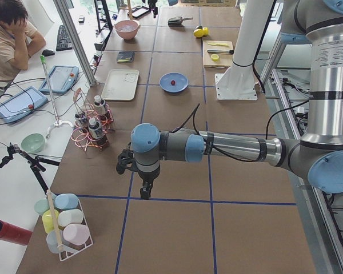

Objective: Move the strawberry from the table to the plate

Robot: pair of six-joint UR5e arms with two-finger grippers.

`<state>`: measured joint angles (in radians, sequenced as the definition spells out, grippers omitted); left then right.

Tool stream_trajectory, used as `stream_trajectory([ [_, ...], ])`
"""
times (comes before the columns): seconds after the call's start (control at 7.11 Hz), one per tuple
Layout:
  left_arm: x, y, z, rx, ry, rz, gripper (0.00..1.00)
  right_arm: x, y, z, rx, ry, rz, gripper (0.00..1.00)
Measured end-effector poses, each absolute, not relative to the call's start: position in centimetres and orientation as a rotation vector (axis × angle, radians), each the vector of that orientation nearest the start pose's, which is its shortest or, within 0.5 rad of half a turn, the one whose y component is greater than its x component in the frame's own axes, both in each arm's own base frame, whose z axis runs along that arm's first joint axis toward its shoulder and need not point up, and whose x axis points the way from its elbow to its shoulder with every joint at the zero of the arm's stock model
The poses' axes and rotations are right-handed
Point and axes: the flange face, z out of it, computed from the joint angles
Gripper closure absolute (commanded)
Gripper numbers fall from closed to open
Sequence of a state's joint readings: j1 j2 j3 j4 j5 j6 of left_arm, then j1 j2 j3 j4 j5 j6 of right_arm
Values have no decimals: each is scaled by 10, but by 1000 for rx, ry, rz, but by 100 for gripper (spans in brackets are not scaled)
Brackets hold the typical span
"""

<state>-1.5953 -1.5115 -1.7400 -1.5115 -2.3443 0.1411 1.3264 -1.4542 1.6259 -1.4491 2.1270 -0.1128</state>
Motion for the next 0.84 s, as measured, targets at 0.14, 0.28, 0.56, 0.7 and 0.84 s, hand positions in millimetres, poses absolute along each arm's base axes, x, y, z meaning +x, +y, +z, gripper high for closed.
stream_trajectory([
  [0.14,-75,-466,609,114,774,131,0,-19,-525,612,247,-557,-430,0],
  [0.28,-75,-466,609,116,776,132,0,16,-495,645,245,-538,-399,0],
  [0.56,-74,-466,607,117,777,132,0,45,-464,670,211,-602,-303,0],
  [0.7,-74,-466,606,119,777,133,0,47,-461,671,180,-640,-248,0],
  [0.84,-74,-466,607,118,777,133,0,46,-460,670,158,-671,-209,0],
])
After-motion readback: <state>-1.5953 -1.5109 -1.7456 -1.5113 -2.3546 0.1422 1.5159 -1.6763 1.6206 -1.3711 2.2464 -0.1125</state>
